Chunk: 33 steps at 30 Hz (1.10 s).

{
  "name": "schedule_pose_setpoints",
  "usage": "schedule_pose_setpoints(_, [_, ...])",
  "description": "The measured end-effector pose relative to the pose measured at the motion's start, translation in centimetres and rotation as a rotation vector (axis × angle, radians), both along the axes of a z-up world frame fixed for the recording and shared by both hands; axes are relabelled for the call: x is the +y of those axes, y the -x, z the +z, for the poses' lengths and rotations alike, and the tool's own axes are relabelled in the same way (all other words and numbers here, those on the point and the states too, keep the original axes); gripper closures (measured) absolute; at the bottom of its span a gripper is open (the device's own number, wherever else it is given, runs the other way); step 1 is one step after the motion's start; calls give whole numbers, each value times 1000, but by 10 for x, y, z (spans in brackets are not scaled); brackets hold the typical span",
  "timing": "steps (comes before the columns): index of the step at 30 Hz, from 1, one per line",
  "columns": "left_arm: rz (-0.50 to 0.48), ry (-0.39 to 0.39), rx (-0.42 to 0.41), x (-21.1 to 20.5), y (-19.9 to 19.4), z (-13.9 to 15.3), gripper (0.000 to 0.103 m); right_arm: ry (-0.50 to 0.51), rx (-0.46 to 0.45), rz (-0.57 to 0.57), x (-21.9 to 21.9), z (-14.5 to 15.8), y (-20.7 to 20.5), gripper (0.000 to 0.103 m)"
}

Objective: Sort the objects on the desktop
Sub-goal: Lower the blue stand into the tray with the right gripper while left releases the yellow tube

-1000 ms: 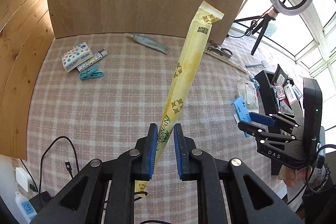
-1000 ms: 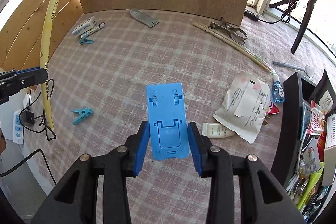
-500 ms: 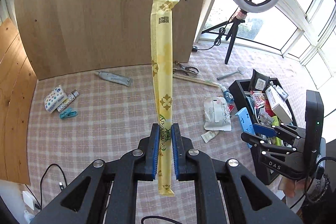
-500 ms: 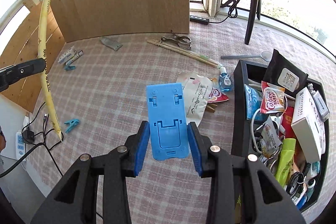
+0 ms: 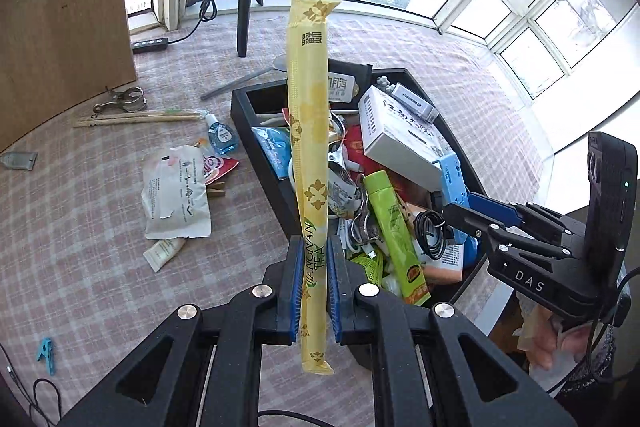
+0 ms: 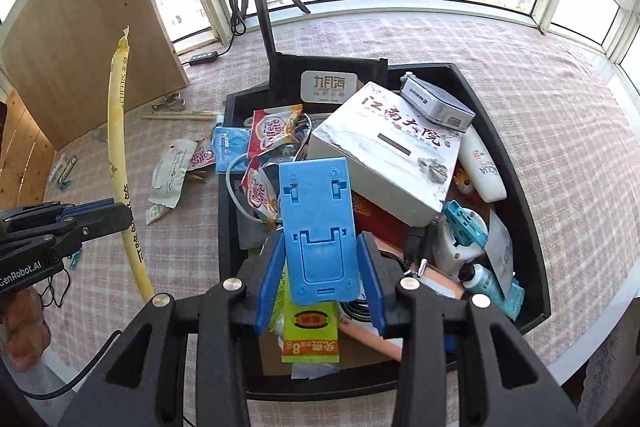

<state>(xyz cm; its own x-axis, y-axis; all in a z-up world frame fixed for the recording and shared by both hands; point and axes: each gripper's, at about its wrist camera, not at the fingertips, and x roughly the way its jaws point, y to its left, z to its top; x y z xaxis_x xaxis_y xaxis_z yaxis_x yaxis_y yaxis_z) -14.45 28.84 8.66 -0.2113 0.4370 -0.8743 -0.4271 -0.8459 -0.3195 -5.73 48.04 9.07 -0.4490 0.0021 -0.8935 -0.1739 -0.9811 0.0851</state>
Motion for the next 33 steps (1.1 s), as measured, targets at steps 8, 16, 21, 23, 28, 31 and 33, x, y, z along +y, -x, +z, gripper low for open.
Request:
schedule_pose_setpoints(8, [-24,-19,-39,69,11,-11,93,-25,-19,-82,77,0,-9,67])
schedule_pose_setpoints(16, [-20,24,-54,91,26,-20,61,-43,-7,-75,100,2,3,59])
schedule_pose_setpoints(21, [-13,42,-26,85,24,-15,62,-27,10,-55,99,6,7,58])
schedule_pose_setpoints(23, [-4,58,-10,82,22,-13,62,-14,12,-46,97,5,10,58])
schedule_pose_setpoints(28, [32,87,20,63,18,-11,62,6,31,-3,81,6,16,58])
schedule_pose_setpoints(31, [69,94,14,42,17,-13,62,22,38,24,67,7,21,58])
schedule_pose_setpoints(33, [94,96,5,26,16,-15,62,28,43,44,55,8,25,58])
